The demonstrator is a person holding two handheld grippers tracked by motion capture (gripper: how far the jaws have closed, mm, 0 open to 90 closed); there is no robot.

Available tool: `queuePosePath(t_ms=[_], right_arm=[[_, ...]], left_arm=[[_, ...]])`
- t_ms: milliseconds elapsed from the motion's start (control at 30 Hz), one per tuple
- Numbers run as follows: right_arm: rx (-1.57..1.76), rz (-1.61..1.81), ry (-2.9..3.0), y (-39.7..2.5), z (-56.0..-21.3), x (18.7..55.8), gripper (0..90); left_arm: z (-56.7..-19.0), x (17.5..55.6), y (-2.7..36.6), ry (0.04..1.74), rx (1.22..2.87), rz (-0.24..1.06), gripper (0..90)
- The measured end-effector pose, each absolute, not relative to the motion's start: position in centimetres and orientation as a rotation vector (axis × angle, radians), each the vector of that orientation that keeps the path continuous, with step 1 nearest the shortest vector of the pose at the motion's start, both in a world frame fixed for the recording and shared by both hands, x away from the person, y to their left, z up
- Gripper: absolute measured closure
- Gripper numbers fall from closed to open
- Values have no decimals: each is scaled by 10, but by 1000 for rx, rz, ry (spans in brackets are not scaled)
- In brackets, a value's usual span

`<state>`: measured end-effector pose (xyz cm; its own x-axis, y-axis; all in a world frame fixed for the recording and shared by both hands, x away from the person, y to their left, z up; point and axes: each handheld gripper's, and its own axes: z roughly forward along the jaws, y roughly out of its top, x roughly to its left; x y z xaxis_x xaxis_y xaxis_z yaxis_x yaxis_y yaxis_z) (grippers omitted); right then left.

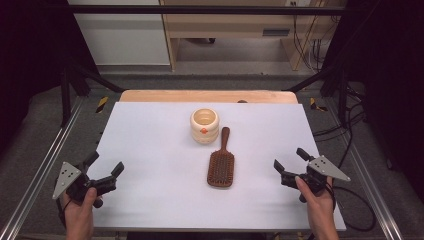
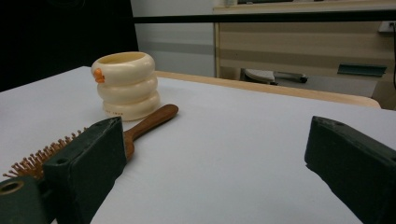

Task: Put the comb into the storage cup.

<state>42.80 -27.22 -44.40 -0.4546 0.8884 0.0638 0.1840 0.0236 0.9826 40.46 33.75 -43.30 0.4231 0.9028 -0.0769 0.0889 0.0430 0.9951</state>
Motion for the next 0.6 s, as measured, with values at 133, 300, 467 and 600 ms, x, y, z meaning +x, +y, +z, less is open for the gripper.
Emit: queuePosePath(t_ms=[133,300,467,600], right_arm=[[1108,1462,1706,-270,-444,428,58],[1122,1452,1722,-268,-446,430,70],[1128,1431,1748,-265,-448,431,87],[1123,1421,1771,-262,-449,431,148]], left_arm=[[-434,405,338,968,1395,804,10],[-435,407,339,977,1393,795,9],[-435,408,337,976,1396,794,11],[-435,408,336,983,1395,805,15]])
